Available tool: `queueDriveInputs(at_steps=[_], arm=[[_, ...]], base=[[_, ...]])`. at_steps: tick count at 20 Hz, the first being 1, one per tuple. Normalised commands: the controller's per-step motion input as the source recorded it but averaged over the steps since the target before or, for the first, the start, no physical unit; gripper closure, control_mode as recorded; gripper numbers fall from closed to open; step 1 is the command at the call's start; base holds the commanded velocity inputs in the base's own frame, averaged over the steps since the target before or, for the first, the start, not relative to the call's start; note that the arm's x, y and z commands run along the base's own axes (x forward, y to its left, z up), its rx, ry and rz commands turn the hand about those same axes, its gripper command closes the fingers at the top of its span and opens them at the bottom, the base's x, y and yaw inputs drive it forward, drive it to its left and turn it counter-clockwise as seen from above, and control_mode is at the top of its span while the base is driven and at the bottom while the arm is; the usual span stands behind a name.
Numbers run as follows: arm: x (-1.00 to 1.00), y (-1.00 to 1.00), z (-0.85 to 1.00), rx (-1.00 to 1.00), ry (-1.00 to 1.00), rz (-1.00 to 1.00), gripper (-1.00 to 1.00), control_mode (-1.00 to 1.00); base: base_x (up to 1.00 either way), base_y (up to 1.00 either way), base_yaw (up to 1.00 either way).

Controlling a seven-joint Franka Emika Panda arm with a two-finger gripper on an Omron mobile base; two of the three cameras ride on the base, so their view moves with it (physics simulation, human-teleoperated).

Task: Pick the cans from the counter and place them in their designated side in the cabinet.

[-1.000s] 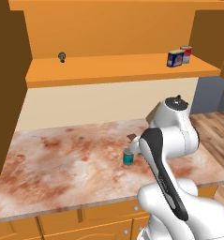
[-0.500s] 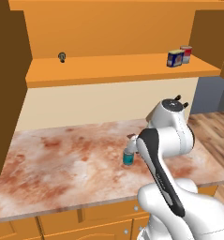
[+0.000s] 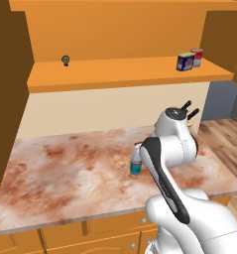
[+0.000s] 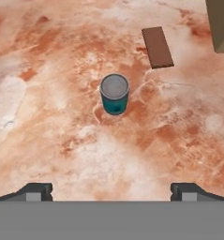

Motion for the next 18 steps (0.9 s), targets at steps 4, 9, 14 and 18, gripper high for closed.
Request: queueDriveInputs(at_steps=[4, 9, 14, 18], arm=[[0.24, 0.01, -0.2, 0.0, 0.02, -0.04, -1.0, -1.0], [0.23, 0.0, -0.19, 0.0, 0.02, -0.04, -1.0, -1.0], [0.24, 0.02, -0.2, 0.0, 0.02, -0.04, -1.0, -1.0], [0.25, 0.02, -0.21, 0.01, 0.02, -0.04, -1.0, -1.0]], base=[[0.0, 0.0, 0.0], [0.0, 0.0, 0.0], [0.0, 0.0, 0.0], [0.0, 0.0, 0.0]])
